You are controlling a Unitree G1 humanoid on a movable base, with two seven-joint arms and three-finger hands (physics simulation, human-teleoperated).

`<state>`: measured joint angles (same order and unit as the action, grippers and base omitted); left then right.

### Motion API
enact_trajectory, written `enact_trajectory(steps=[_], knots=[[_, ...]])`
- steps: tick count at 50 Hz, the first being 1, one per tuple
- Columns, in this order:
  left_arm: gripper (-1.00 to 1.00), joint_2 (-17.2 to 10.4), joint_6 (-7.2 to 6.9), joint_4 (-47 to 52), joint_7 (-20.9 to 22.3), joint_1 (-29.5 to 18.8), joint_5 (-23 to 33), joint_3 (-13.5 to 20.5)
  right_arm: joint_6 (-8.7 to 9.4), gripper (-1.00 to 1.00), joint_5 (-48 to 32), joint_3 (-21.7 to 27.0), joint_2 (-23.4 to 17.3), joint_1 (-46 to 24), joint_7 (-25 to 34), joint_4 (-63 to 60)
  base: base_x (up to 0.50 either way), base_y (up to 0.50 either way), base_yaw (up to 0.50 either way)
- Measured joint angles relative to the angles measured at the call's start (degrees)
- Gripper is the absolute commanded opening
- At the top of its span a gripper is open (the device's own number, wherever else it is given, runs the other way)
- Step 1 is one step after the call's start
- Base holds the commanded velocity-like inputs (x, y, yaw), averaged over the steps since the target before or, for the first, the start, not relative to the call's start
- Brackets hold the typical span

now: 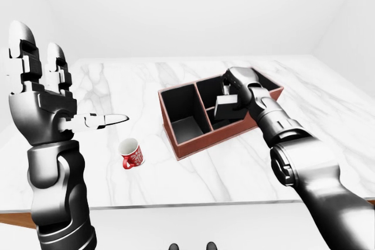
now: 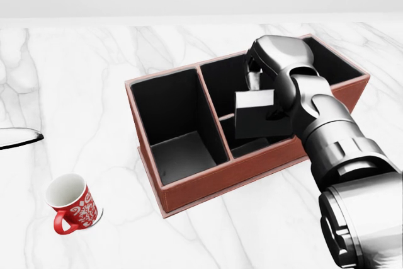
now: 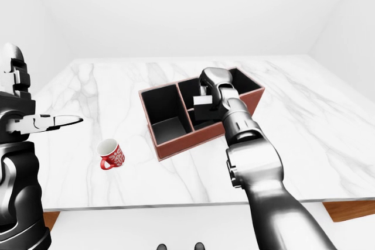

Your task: Pick up the book and place it in the back compartment of the caddy.

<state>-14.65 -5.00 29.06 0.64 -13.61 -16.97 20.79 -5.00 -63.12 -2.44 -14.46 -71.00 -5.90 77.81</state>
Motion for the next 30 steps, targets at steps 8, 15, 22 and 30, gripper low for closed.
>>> enact_trajectory(steps=[8,15,22,30], knots=[[1.00,0.01,0.00,-0.01,0.02,0.01,0.00,-0.02,0.00,-1.00,0.08,-0.05,0.26,0.63,-1.18,0.18,0.00,0.00,0.00],[1.00,0.01,0.00,-0.06,0.04,0.00,-0.02,-0.02,0.00,-1.00,-0.04,-0.10,0.45,1.12,-2.22,0.31,0.00,0.00,0.00],[1.00,-0.01,0.00,0.01,0.05,0.00,-0.09,0.02,0.00,-1.00,-0.21,-0.12,0.59,1.56,-3.06,0.40,0.00,0.00,0.00],[1.00,-0.03,0.00,0.30,0.05,0.05,-0.25,0.13,0.00,-1.00,-0.53,-0.17,0.67,2.11,-3.82,0.50,0.00,0.00,0.00]])
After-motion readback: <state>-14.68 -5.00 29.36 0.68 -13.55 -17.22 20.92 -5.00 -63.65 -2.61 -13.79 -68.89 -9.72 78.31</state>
